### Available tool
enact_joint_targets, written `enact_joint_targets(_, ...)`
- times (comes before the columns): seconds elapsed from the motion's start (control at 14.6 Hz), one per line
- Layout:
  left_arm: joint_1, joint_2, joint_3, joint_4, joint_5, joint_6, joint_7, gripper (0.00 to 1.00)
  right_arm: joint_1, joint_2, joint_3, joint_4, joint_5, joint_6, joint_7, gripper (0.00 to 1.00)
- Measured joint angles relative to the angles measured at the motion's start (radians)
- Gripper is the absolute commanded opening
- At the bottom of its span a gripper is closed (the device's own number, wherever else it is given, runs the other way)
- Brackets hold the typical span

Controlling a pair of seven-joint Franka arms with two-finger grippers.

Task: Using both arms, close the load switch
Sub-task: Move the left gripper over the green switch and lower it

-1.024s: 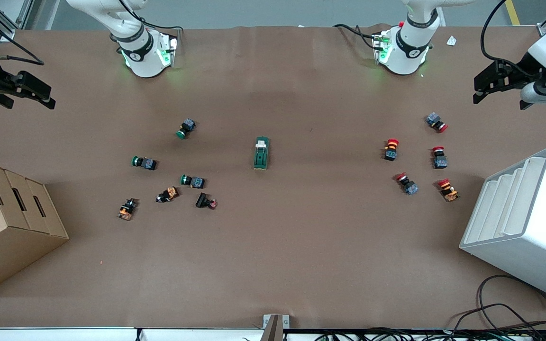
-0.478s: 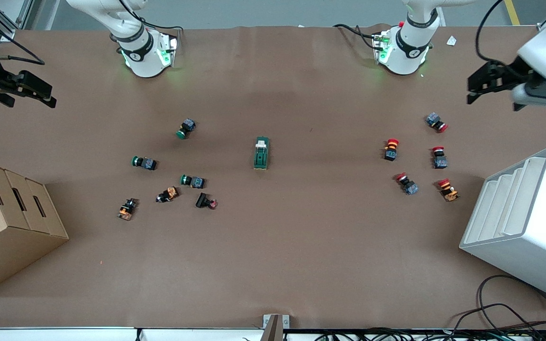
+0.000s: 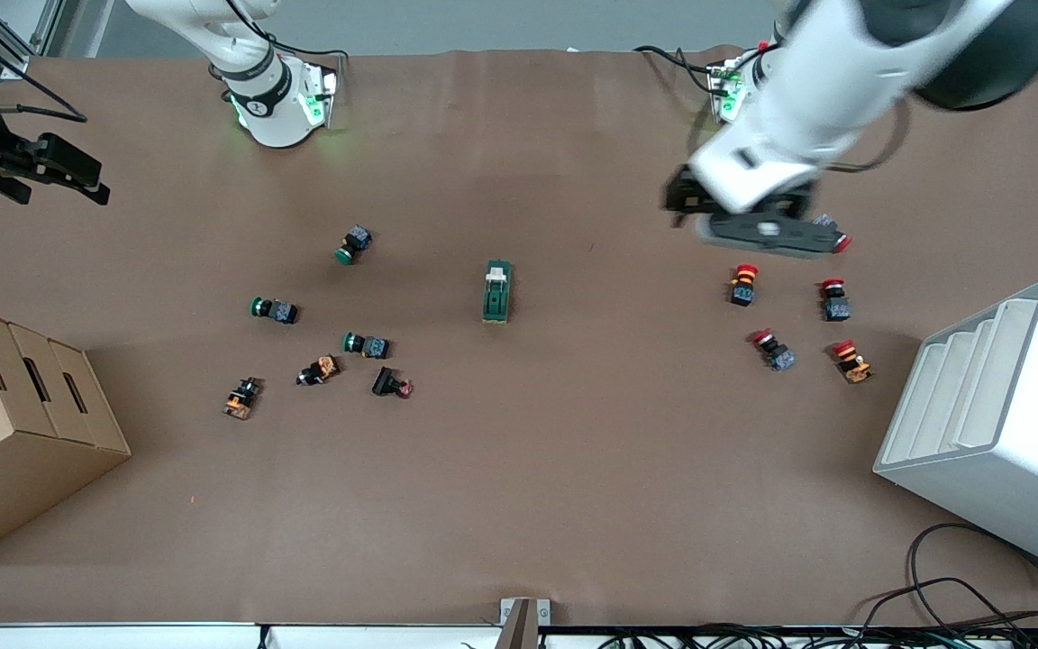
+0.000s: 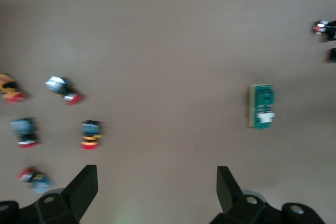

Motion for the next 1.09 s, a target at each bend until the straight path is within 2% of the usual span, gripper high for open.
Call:
enact_joint_targets(0.27, -0.203, 0.078, -0.009, -0.052, 0.115, 0.179, -0.321, 1.0, 0.0, 0.0, 0.0, 0.0, 0.001, 0.001, 0.0, 1.0)
enact_joint_targets(0.55, -0.326, 0.147, -0.009, -0.158, 0.233, 0.447, -0.605, 1.0, 0.0, -0.001, 0.001, 0.004, 0.001, 0.003, 0.0, 1.0)
enact_joint_targets(0.68, -0.379, 0.178, -0.01, -0.221, 0.425, 0.536, -0.746, 1.0, 0.0, -0.001, 0.002, 0.005, 0.001, 0.003, 0.0, 1.0)
enact_joint_targets(0.82, -0.435, 0.222, -0.01, -0.251, 0.659, 0.567, -0.959, 1.0, 0.0, 0.008, 0.001, 0.004, 0.002, 0.004, 0.0, 1.0)
enact_joint_targets(1.09, -0.536, 0.333, -0.011, -0.259, 0.972, 0.578, -1.343, 0.99, 0.001, 0.098, 0.003, 0.009, 0.003, 0.031, -0.003, 1.0)
